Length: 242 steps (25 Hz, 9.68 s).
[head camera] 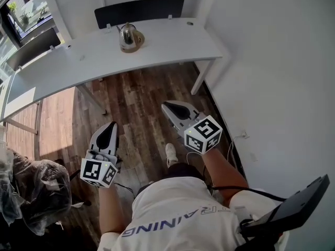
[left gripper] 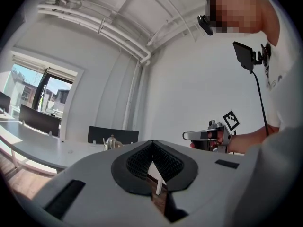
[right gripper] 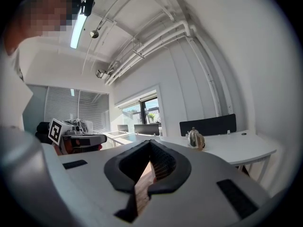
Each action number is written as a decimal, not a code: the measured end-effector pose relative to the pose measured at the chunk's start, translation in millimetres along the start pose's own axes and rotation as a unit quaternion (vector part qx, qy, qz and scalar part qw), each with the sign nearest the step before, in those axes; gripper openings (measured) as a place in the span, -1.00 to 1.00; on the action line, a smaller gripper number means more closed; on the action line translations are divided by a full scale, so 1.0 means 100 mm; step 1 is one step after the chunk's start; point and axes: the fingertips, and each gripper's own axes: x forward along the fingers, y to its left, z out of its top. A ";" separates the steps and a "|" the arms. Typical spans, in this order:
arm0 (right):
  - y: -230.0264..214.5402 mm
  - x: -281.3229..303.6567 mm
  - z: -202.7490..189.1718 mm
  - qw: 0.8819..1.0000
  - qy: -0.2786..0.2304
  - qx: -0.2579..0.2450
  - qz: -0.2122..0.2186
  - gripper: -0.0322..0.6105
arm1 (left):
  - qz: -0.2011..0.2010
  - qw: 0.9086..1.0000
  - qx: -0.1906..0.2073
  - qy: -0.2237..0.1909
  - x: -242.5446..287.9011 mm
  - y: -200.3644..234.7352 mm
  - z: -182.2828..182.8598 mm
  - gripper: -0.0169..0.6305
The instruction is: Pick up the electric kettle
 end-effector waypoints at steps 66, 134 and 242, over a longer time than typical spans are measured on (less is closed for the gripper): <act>-2.98 4.23 0.34 0.998 0.043 0.026 -0.028 -0.89 | -0.030 0.998 -0.048 0.031 3.81 3.78 -0.03 -0.91; -4.59 5.47 -1.72 0.917 0.393 -0.059 0.034 -0.47 | 0.105 0.989 -0.085 0.066 4.38 4.23 -0.47 -0.91; -3.76 2.76 1.47 0.984 -0.142 -0.074 -0.081 -0.70 | -0.003 1.000 0.000 -0.002 4.13 2.54 0.56 -0.91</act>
